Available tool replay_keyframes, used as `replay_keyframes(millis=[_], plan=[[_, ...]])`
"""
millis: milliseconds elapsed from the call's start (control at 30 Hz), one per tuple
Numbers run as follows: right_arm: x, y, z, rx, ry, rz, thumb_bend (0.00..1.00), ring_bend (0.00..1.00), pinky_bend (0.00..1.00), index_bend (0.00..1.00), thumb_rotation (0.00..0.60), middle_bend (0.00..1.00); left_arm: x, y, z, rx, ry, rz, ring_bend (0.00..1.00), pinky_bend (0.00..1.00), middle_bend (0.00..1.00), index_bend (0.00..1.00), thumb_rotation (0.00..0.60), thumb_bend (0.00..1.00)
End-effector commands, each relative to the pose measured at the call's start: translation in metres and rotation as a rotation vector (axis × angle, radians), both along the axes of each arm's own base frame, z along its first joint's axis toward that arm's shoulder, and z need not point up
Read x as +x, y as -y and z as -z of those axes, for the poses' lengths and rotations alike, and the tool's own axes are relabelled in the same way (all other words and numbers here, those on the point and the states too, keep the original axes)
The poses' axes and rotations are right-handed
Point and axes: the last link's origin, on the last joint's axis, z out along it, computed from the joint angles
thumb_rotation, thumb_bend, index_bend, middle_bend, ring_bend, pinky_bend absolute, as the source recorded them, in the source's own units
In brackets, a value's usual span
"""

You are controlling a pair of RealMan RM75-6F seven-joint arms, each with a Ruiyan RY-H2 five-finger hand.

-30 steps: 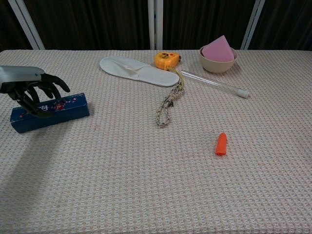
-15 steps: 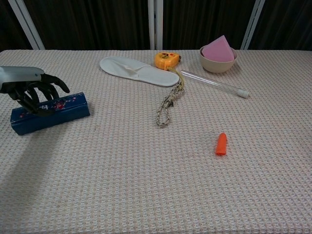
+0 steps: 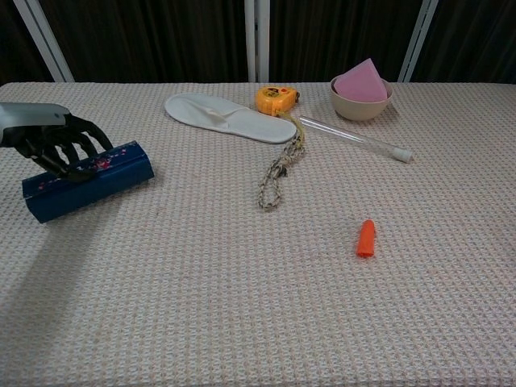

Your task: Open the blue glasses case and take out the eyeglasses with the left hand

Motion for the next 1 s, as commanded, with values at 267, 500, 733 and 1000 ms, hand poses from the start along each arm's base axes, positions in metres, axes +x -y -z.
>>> replay_keyframes(millis=[267,500,733,1000], plan=[[0.0003,0.0004,0.0004,0.001,0.000,-0.001,0.30,0.00,0.00,0.00,0.600,0.00,-0.0020,-0.0009,-0.0003,-0.013,0.162,-0.135,0.42,0.49,0.54,0.29,0.600,0.42],[0.0000,0.0002,0.0007,0.001,-0.002,0.001,0.30,0.00,0.00,0.00,0.600,0.00,-0.0031,-0.0031,0.0025,-0.056,0.281,-0.267,0.42,0.53,0.50,0.30,0.600,0.42],[-0.0013,0.0004,0.0001,-0.004,-0.001,0.004,0.30,0.00,0.00,0.00,0.600,0.00,-0.0054,-0.0063,0.0012,-0.063,0.259,-0.278,0.28,0.61,0.25,0.27,0.600,0.42],[-0.0012,0.0001,0.0005,0.000,-0.001,0.003,0.30,0.00,0.00,0.00,0.600,0.00,-0.0030,-0.0068,-0.0013,-0.037,0.209,-0.237,0.09,0.48,0.08,0.15,0.600,0.27]])
